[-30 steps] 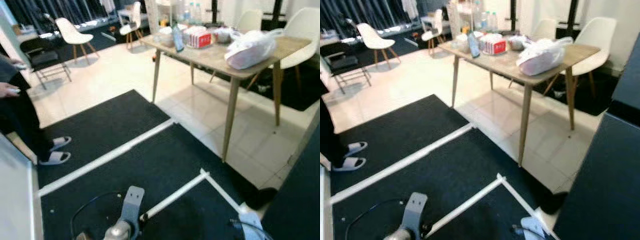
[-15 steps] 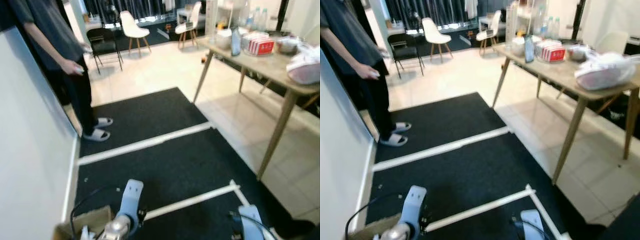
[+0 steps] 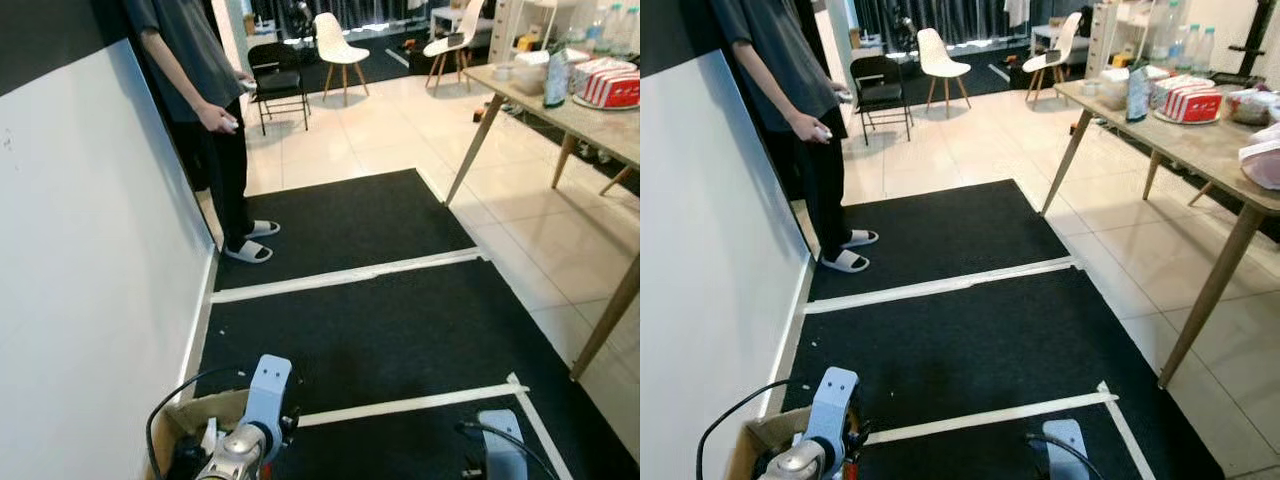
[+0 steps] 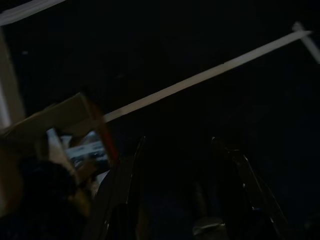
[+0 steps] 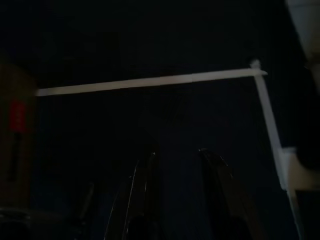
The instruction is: Restocking fridge
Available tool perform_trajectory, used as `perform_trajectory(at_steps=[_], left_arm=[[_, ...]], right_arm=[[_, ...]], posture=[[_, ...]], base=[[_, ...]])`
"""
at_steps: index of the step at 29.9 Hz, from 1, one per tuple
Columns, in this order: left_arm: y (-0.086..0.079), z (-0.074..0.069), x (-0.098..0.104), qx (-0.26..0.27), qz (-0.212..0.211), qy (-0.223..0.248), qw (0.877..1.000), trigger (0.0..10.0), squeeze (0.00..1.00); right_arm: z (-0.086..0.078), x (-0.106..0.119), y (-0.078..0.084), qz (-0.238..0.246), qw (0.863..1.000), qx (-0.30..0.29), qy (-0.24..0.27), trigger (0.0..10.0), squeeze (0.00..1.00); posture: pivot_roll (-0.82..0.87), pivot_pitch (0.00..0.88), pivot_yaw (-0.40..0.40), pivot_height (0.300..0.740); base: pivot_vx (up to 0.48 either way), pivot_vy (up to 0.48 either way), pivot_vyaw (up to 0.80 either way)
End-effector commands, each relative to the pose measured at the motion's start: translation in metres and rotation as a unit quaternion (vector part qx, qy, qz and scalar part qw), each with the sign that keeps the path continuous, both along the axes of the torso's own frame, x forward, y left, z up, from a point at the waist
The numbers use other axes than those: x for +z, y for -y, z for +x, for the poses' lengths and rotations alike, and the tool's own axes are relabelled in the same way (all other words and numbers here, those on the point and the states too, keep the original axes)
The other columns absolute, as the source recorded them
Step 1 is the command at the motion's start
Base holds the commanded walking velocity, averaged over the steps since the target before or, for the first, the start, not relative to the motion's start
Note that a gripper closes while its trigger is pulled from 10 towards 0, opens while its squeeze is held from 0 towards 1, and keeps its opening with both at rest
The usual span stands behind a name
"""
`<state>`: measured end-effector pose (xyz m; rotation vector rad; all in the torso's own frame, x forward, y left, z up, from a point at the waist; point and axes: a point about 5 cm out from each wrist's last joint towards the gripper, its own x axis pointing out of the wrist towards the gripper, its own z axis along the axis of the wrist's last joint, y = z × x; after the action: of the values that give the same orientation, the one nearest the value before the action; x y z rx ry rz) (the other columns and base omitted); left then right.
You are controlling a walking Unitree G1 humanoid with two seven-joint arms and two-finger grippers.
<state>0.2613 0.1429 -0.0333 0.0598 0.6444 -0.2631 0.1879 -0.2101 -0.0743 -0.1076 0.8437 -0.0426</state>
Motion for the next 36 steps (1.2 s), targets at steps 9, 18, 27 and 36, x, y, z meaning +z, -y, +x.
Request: perform_trajectory(at_steps=[9, 18, 27, 36], left_arm=[[0.0013, 0.0016, 0.0011, 0.0, -0.003, 0.002, 1.0, 10.0, 0.0], [0.0006, 0.0015, 0.001, 0.0, -0.002, 0.001, 1.0, 10.0, 0.0], [0.0006, 0.0007, 0.0005, 0.0, -0.004, 0.001, 1.0, 10.0, 0.0], [-0.0016, 0.0024, 0.0019, -0.002, -0.001, 0.003, 1.0, 10.0, 0.0]], right_arm=[[-0.0018, -0.0016, -0.0033, 0.005, 1.0, -0.004, -0.002, 10.0, 0.0], [-0.0023, -0.0018, -0.0035, 0.005, 1.0, -0.002, -0.002, 10.0, 0.0], [-0.0027, -0.0017, -0.0034, 0.005, 1.0, 0.0, 0.001, 10.0, 0.0], [-0.0007, -0.0009, -0.0062, 0.01, 1.0, -0.004, 0.008, 10.0, 0.0]], posture=[[-0.09, 0.0, 0.103, 0.726], [-0.09, 0.0, 0.104, 0.726], [-0.1, 0.0, 0.102, 0.726], [-0.09, 0.0, 0.105, 0.726]], base=[[0.299, 0.0, 0.0], [0.339, 0.0, 0.0], [0.341, 0.0, 0.0], [0.34, 0.0, 0.0]])
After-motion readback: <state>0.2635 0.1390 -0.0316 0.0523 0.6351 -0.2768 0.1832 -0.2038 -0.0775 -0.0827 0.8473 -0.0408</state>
